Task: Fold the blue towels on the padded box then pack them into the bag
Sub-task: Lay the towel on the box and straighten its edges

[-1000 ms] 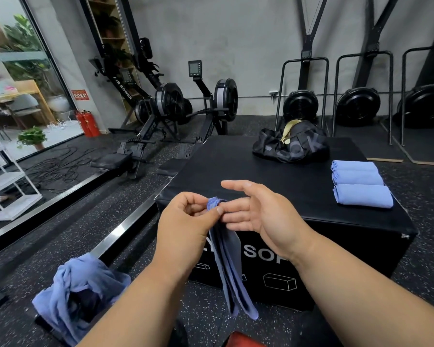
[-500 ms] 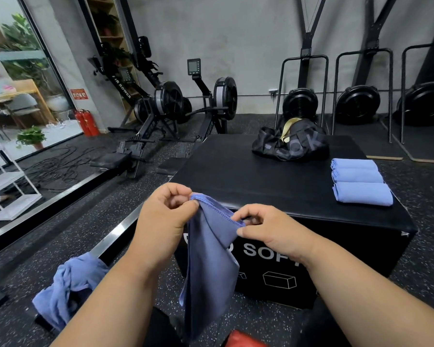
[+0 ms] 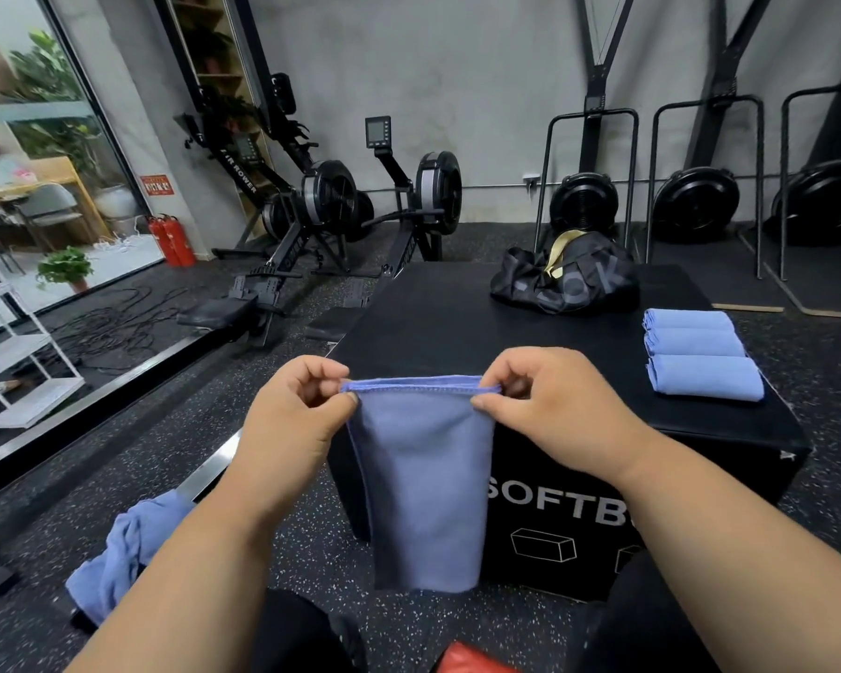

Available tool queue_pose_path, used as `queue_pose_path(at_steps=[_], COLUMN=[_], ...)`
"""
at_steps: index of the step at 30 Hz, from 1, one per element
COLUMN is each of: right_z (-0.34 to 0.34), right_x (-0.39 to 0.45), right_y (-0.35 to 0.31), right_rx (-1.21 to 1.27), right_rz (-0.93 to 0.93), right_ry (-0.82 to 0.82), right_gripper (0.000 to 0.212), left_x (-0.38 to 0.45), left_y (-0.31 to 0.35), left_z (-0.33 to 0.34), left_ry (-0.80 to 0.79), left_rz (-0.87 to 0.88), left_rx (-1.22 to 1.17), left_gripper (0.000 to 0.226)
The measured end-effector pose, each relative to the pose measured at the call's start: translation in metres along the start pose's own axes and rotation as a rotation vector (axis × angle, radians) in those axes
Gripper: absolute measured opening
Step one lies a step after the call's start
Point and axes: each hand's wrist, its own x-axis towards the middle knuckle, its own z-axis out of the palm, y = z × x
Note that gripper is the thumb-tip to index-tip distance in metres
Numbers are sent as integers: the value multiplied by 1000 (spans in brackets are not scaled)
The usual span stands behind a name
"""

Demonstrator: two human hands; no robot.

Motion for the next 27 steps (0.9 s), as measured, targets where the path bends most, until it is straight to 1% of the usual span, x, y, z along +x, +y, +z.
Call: queue_pose_path(at_steps=[2, 3, 5, 7, 9, 10, 11, 12, 13, 14, 16, 18, 21, 24, 25, 27], right_z=[-6, -8, -10, -12, -13, -13, -12, -10, -7, -5, -1, 3, 7, 9, 10, 12], right_x=[3, 5, 7, 7, 8, 9, 10, 11, 12, 12, 12, 8, 4, 4, 4, 4], right_y=[-8, -10, -9, -6, -4, -2, 1, 6, 11, 16, 22, 27, 29, 30, 30, 28], right_rx=[-110, -96, -13, 129, 321, 340, 297, 226, 153, 82, -30, -46, 109, 407, 492, 593], right_rz=[-71, -88, -74, -28, -11, 4, 27, 53, 79, 108, 164, 213, 253, 255, 248, 232], right_ry=[-40, -20, 34, 19, 10, -15, -62, -119, -172, -221, -293, -318, -293, -261, -276, -358], right_gripper=[12, 12, 15, 18, 31, 43, 54, 59, 58, 50, 28, 15, 8, 18, 22, 34], left_x=[1, 2, 4, 5, 7, 9, 10, 12, 13, 13, 13, 12, 13, 18, 20, 24], left_y=[-2, -2, -3, -4, -5, -6, -8, -10, -13, -15, -17, -20, -24, -27, -27, -23], left_z=[4, 6, 7, 9, 11, 12, 13, 15, 18, 21, 27, 30, 27, 20, 20, 20], left_ry=[9, 6, -15, -41, -67, -71, -72, -72, -80, -93, -120, -129, -119, -97, -95, -118], left_rz=[-21, -23, -26, -18, -18, -28, -41, -51, -58, -65, -68, -55, -53, -75, -84, -118], left_rx=[0, -10, -27, -43, -96, -120, -130, -127, -119, -110, -90, -60, -28, -10, -24, -84], left_gripper=[25, 26, 29, 25, 24, 25, 25, 26, 27, 30, 33, 33, 34, 35, 35, 36])
